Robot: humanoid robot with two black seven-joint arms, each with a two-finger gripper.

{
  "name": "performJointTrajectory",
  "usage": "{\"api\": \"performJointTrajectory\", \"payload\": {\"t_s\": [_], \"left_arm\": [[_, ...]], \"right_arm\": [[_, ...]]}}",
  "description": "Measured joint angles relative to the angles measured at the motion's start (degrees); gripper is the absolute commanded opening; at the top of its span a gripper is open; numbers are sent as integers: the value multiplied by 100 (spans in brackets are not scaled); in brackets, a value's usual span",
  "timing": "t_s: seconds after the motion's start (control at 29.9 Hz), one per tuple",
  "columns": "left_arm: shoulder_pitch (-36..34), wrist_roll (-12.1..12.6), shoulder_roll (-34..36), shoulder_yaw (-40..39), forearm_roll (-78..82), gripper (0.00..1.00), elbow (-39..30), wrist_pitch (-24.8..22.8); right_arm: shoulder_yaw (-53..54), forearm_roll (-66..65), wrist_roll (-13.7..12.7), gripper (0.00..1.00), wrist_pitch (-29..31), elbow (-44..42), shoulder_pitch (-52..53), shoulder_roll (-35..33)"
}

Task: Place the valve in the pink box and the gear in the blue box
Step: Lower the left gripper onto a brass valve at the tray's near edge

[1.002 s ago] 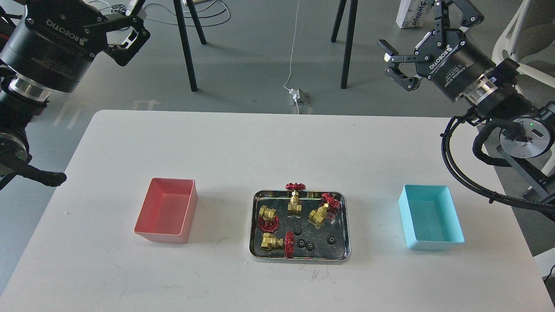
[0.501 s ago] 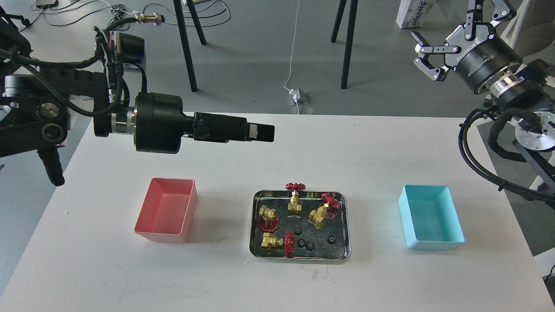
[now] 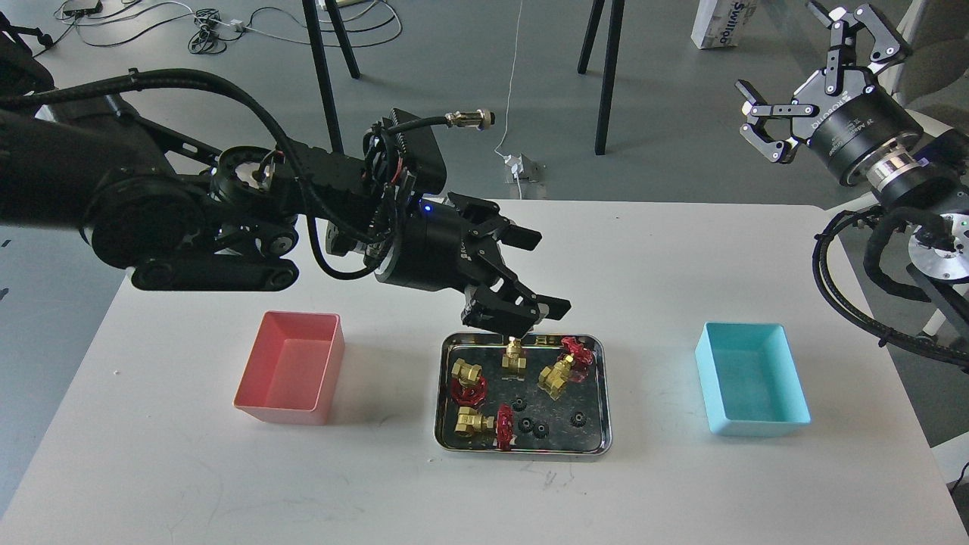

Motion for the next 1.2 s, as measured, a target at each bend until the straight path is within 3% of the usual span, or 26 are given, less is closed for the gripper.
{"api": "performJointTrajectory", "payload": {"t_s": [0.17,0.53,0.9,1.2], "left_arm": [[632,-1,-322,149,413,100,766,339],[1383,1,-136,456,625,100,1108,362],[2777,0,-382,411,887,100,2330,358],[2920,1,-285,378,898,100,2456,358]], "right_arm": [[-1,0,14,100,10,-1,-50,0],[19,8,18,100,4,43,-198,3],[34,8,18,100,4,52,-298,50],[140,38,11,100,39,102,-331,14]]}}
